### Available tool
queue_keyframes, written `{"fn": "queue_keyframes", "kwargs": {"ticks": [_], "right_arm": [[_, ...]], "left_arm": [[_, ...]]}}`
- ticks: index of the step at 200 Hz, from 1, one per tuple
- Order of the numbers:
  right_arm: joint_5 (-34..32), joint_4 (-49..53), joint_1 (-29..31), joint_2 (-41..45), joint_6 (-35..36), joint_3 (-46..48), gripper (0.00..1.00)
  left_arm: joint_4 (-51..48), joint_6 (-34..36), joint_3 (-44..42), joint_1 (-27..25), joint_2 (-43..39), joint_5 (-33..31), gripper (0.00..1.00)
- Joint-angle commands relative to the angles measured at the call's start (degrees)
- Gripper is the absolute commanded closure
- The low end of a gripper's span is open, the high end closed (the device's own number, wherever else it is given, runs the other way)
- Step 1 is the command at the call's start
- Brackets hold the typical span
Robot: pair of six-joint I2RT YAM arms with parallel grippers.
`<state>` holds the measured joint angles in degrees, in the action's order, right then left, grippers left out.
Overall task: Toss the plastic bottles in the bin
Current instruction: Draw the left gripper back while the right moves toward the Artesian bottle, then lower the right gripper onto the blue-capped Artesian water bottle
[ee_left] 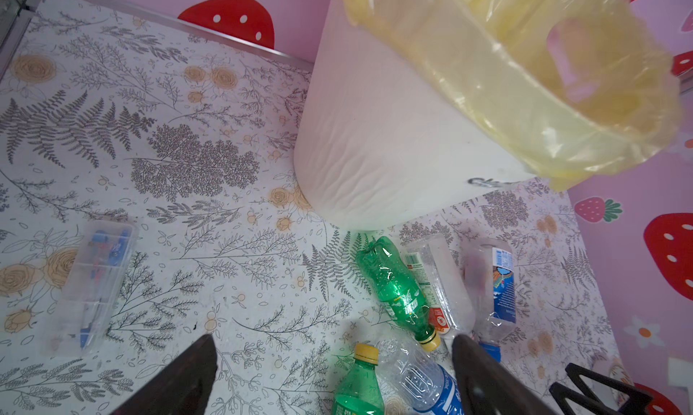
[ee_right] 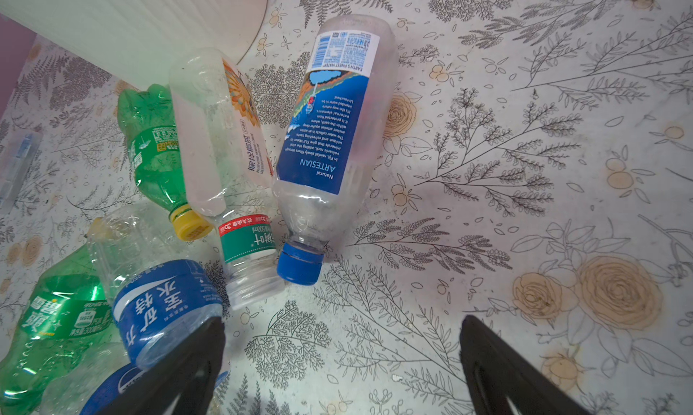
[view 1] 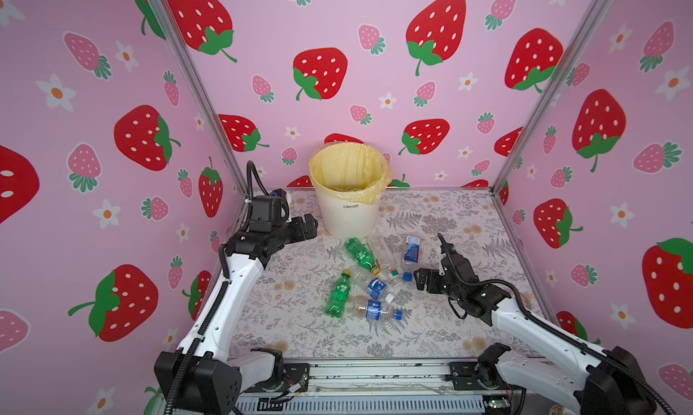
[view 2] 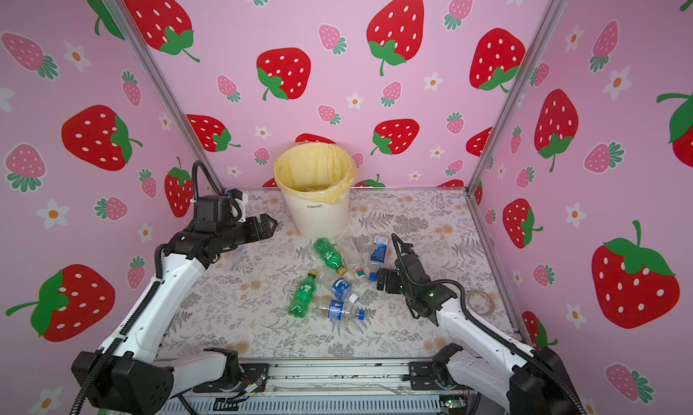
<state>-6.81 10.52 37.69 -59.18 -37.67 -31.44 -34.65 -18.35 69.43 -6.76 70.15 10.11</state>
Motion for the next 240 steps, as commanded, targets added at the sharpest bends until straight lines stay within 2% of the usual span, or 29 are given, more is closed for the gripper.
{"fn": "queue_keyframes", "kwargs": {"ticks": [1,42,67,118,198,240], "right_arm": [[-0.49,-0.43,-0.16,-1.85,-1.56,-2.33,0.01],[-0.27,0.12,-0.2,-5.7,-3.26,-4.75,0.01],[-0.64,-0.17,-0.16,-7.96,-4.22,-6.08,0.01],[-2.27,0.14,-0.25,-14.22,-5.45,-10.85,0.01],[-7.16,3.53,-0.6,-24.93,-8.62,-18.35,0.01],[-7.21,3.62,-0.78,-29.44,-9.17,-20.97,0.01]], "left_arm": [[0.18,-0.41,-0.56,0.79,-0.51,0.42,0.01],[-2.75,-1.49,-1.55,1.84,0.25,-0.46,0.01],[-1.45,-1.33,-2.05,2.16,-2.57,-1.57,0.01],[-1.42,-2.16,-2.77,3.15,-3.95,2.38,0.01],[-0.98,-2.6,-3.16,4.39,-3.3,3.95,0.01],[0.29,-4.4,-3.57,7.12,-2.23,9.23,0.01]]}}
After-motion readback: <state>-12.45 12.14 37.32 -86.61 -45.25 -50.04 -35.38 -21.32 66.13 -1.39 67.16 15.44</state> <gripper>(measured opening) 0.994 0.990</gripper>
